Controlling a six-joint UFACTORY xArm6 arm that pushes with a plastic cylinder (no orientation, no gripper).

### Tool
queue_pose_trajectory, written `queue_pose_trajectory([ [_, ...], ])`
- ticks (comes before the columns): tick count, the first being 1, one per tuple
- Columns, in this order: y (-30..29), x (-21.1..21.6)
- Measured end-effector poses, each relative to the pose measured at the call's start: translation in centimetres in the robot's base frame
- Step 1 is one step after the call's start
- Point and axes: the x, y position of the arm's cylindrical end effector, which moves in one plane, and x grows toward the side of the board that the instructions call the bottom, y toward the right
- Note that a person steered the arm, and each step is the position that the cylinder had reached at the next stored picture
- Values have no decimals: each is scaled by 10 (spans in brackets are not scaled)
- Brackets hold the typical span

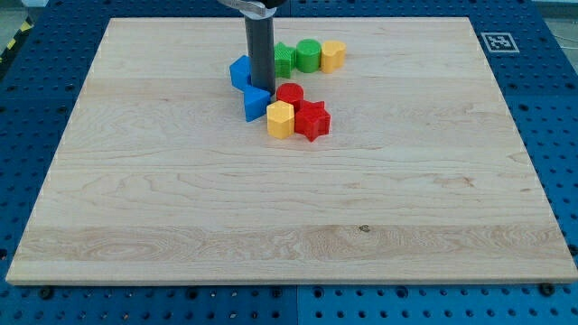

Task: Separate the red circle from red star

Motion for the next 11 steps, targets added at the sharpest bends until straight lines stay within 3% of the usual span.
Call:
queue_pose_trajectory([
  [3, 23, -30],
  [7, 36, 75],
  [11, 36, 127],
])
